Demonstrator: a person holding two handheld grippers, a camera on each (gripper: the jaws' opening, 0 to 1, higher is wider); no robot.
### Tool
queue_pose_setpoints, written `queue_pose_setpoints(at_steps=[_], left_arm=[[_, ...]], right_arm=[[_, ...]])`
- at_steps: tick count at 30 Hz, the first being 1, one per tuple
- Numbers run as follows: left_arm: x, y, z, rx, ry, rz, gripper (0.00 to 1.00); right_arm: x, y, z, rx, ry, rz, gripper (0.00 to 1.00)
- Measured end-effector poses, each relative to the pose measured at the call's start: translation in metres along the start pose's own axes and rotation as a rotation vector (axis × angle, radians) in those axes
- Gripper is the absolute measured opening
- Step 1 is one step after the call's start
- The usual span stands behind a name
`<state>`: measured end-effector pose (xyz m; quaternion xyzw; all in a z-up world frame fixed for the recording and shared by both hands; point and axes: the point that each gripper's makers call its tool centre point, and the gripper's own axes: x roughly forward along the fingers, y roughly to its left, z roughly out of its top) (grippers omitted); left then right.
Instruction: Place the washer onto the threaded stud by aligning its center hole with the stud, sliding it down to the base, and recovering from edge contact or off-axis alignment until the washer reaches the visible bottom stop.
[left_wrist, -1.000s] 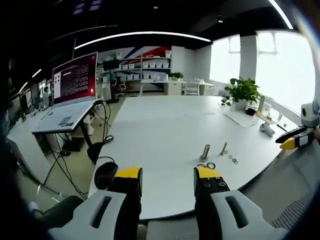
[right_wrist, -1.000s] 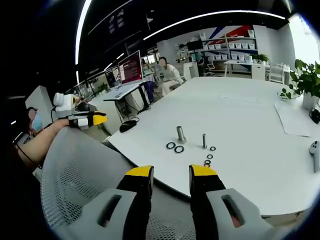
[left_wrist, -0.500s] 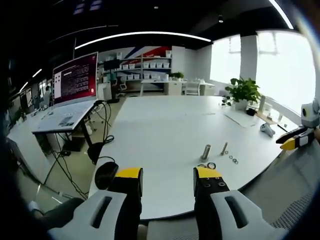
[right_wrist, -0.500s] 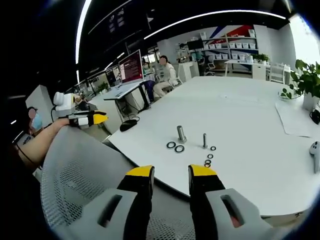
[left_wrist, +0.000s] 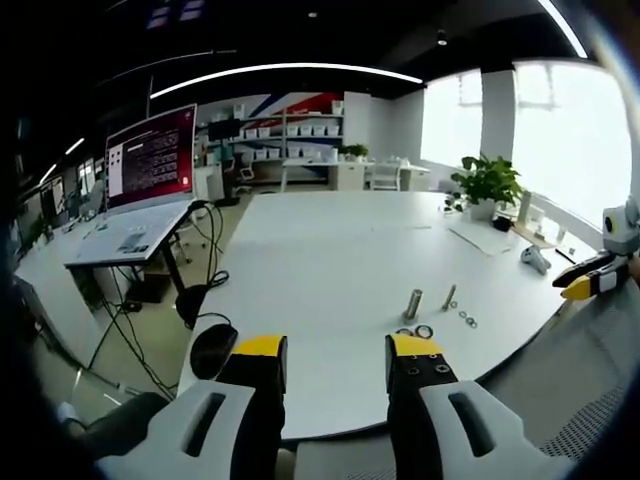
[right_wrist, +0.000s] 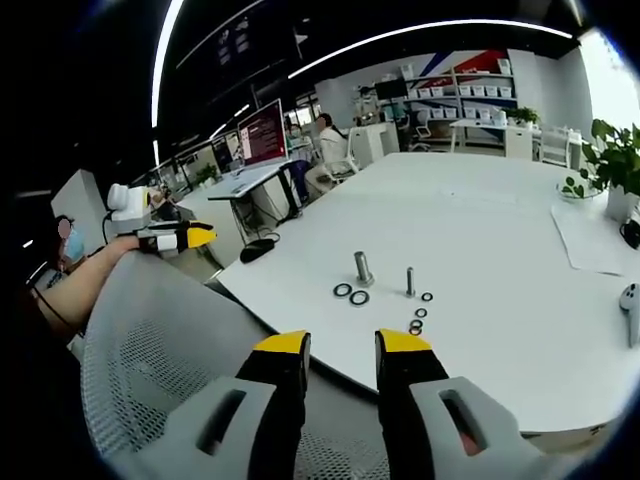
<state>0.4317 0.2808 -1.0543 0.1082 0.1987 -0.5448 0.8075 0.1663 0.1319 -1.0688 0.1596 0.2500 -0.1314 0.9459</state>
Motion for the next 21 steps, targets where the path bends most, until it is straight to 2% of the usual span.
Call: queue_pose_setpoints(at_steps=[10,19,21], left_arm=[[0.0012,-0.0002,-0.0036,0.006,0.024,-0.007,0.37],[0.0017,0.0016,-0.0025,0.007,0.02,-0.004,0.36],[0.0015,0.0019,-0.0016,0.003,0.015,-0.001,0.36]], right_arm=[[-0.0004,-0.0016,0.0017,0.003,-0.012,-0.005,0.28],[-0.0009,-0.0043,-0.0019,0.023,-0.002,-0.02,0.28],[0.0001,-0.004,-0.0053,0.023,0.024,-0.014,0.28]])
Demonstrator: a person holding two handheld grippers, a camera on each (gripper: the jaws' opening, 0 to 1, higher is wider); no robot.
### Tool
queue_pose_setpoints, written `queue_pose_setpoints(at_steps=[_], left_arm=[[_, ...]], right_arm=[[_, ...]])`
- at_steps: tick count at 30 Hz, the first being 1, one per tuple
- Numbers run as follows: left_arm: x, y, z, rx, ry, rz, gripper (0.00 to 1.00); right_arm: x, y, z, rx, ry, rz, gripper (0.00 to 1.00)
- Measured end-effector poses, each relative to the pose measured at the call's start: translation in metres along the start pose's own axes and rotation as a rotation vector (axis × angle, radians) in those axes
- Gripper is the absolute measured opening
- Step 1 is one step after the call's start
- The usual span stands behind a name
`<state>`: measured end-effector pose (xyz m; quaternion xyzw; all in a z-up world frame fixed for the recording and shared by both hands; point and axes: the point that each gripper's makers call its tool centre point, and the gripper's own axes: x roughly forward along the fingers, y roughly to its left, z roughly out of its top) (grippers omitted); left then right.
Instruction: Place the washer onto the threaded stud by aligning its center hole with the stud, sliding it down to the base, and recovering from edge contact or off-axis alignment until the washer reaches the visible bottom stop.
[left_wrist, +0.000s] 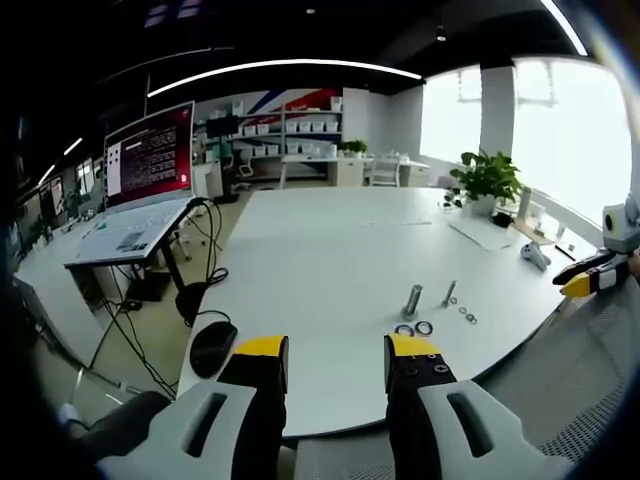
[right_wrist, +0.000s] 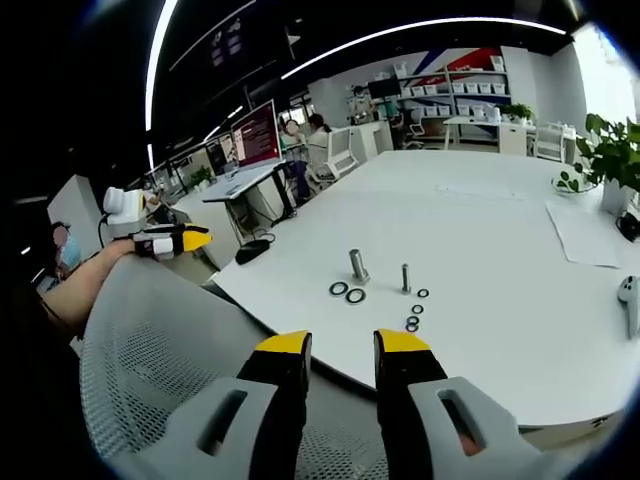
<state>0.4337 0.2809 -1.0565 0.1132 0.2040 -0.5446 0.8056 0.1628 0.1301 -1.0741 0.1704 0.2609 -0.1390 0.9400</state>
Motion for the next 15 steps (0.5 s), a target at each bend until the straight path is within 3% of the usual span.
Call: queue_pose_setpoints(at_steps=[15], left_arm=[[0.0031,0.0012,-0.0068,0.021,0.05,-0.008,0.33]], right_arm=[[0.0012,-0.0071,-0.0068,0.021,0.043,-0.03,0.27]])
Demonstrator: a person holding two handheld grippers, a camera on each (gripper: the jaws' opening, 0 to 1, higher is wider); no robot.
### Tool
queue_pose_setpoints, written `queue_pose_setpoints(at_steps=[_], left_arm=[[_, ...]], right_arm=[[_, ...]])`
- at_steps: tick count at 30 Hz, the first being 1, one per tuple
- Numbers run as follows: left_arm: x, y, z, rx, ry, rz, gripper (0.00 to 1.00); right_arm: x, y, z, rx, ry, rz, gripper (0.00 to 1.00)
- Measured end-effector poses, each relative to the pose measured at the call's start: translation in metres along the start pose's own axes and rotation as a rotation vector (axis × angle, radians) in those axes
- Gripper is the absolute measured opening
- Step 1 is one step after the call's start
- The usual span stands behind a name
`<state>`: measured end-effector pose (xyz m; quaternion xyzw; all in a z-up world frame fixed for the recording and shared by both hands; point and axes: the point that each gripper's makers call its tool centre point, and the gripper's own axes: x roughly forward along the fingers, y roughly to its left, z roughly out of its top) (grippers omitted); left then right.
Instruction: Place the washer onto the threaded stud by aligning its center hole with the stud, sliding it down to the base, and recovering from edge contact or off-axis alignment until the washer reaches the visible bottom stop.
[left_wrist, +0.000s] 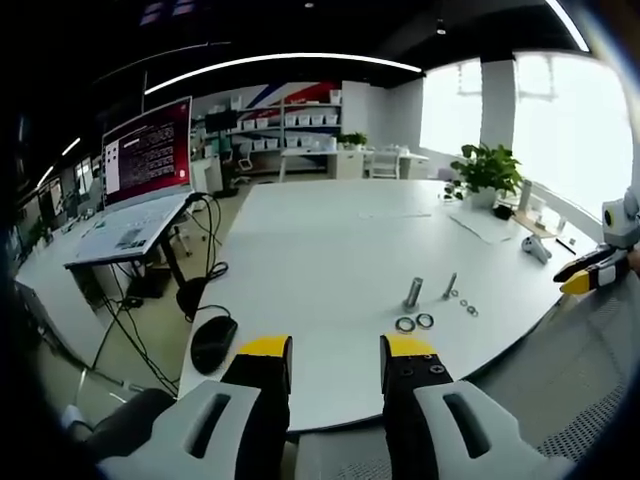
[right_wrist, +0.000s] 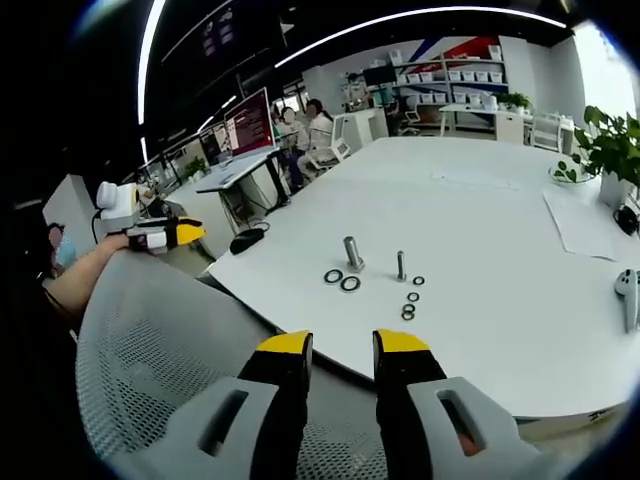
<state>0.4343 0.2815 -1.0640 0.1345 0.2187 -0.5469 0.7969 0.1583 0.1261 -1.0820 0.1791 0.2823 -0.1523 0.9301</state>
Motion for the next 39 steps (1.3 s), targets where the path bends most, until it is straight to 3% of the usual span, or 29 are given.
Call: queue_pose_setpoints(at_steps=[12,18,21,23,33,35,39], left_arm=[[0.0,-0.004,0.002,-0.009,-0.025,-0.029,0.33],[-0.002,-0.009,0.01,-0.029,-0.076,-0.047,0.35],[-0.002,-0.011,0.011,-0.016,-0.08,-0.059,0.35],[-0.003,-0.011,0.012,-0.018,-0.095,-0.058,0.35],[-0.002,-0.012,0.009,-0.024,-0.065,-0.044,0.34],[-0.002,-0.01,0.01,-0.017,-0.076,-0.047,0.34],[-0.003,-0.009,0.011,-0.02,-0.086,-0.051,0.36]], right_arm=[[-0.002,-0.005,-0.002,0.041,-0.009,-0.025,0.26],[-0.004,-0.008,-0.006,0.059,0.003,-0.034,0.27],[-0.006,-0.012,-0.013,0.117,0.024,-0.076,0.27],[-0.008,-0.013,-0.008,0.135,-0.02,-0.084,0.28],[-0.006,-0.012,-0.011,0.122,0.021,-0.085,0.29],[-0.008,-0.018,-0.013,0.13,0.033,-0.125,0.29],[-0.005,-0.011,-0.011,0.101,0.059,-0.056,0.29]])
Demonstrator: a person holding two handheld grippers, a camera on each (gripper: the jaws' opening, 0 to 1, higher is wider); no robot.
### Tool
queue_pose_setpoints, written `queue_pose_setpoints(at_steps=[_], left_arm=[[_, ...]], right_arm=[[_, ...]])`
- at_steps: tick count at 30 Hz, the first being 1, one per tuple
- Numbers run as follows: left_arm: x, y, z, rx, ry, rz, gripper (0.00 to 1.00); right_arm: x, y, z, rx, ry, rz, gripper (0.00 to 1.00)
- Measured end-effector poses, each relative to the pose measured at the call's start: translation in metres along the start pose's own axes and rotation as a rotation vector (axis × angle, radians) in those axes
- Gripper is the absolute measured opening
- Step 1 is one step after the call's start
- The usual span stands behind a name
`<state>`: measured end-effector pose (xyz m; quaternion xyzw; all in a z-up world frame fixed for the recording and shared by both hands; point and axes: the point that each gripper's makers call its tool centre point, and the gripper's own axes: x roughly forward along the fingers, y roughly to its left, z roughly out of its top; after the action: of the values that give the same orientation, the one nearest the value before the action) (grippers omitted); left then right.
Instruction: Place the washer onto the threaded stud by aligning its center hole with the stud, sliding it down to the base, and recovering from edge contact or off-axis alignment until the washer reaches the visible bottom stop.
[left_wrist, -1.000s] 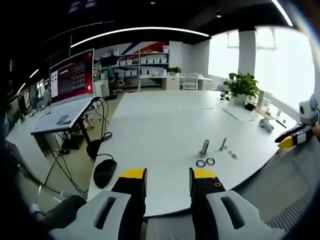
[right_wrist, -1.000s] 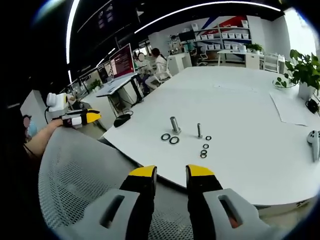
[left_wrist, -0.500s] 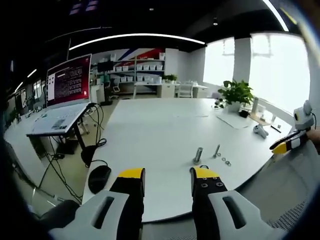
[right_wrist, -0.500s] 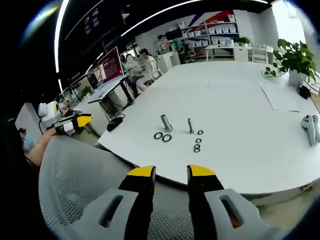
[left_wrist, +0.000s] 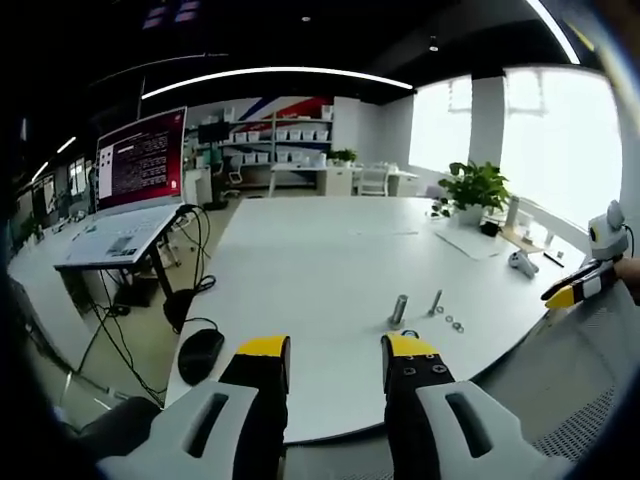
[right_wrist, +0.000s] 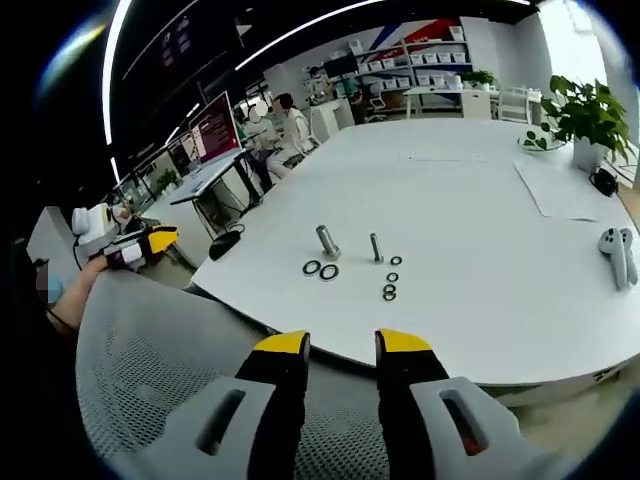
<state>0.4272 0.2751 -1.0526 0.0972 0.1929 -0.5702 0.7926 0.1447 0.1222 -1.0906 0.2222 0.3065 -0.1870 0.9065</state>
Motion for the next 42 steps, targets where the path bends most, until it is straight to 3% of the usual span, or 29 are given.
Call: queue_pose_setpoints(at_steps=[5,10,14,17,27,33,42], left_arm=[[-0.002,0.0,0.0,-0.002,0.001,0.011,0.36],[-0.002,0.001,0.002,-0.004,-0.005,0.026,0.35],[-0.003,0.002,0.002,-0.016,-0.008,0.036,0.34],[-0.002,0.0,-0.001,-0.006,0.014,0.031,0.34],[-0.002,0.004,-0.001,-0.013,0.016,0.045,0.33],[-0.002,0.008,-0.003,-0.007,0.023,0.046,0.32],[-0.002,0.01,-0.004,-0.01,0.02,0.047,0.32]], right_arm=[[0.006,0.0,-0.001,-0.142,0.072,0.099,0.28],[0.026,-0.031,0.025,-0.19,0.071,0.049,0.28],[0.058,-0.046,0.034,-0.259,0.122,0.071,0.28],[0.079,-0.051,0.027,-0.311,0.188,0.085,0.28],[0.126,-0.061,0.01,-0.41,0.302,0.144,0.27],[0.146,-0.063,-0.009,-0.496,0.42,0.146,0.25],[0.163,-0.06,-0.027,-0.515,0.532,0.174,0.24]])
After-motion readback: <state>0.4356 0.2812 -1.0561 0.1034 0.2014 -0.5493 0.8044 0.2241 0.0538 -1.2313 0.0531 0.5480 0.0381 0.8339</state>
